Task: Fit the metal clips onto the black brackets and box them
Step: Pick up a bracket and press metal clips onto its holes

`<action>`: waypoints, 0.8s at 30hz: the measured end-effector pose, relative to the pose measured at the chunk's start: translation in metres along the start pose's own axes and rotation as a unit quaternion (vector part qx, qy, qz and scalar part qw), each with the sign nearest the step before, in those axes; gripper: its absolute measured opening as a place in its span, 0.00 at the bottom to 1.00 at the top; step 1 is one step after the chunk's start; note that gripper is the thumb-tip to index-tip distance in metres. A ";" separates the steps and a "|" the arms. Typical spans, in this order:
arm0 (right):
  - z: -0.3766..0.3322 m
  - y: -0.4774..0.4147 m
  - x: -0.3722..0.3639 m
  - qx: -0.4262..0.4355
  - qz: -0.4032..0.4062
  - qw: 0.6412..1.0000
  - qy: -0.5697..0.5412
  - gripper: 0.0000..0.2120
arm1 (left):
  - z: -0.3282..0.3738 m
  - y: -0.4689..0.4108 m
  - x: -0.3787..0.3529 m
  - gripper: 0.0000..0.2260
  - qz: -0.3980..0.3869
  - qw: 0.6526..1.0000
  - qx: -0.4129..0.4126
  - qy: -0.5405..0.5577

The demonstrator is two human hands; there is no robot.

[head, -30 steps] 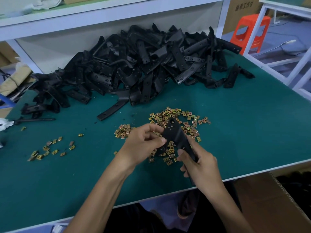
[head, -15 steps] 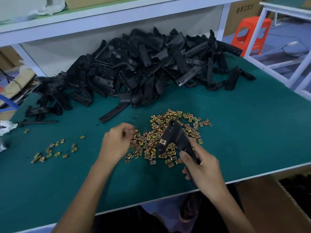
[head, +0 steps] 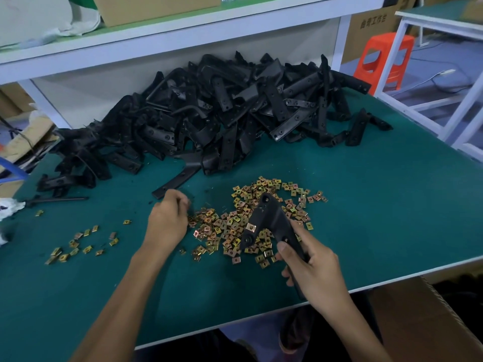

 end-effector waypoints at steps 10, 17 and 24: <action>0.003 -0.001 0.000 -0.001 -0.005 1.000 0.004 0.24 | 0.081 0.048 0.017 0.08 -0.137 0.950 -0.024 0.281; -0.001 0.000 0.000 0.016 -0.010 1.000 -0.001 0.23 | 0.101 0.054 0.004 0.07 -0.186 0.917 -0.001 0.353; -0.003 -0.001 0.000 0.021 -0.017 1.000 0.012 0.24 | 0.095 0.046 0.002 0.09 -0.206 0.889 0.016 0.408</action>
Point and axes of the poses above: each hand's wrist, its own y-axis away from the middle knuckle, its own x-axis out of the back of the hand, z = x × y, the point moved 2 cm from there along -y, towards the middle knuckle, and after that the axes turned 8 degrees about -y, right-handed, at the moved point
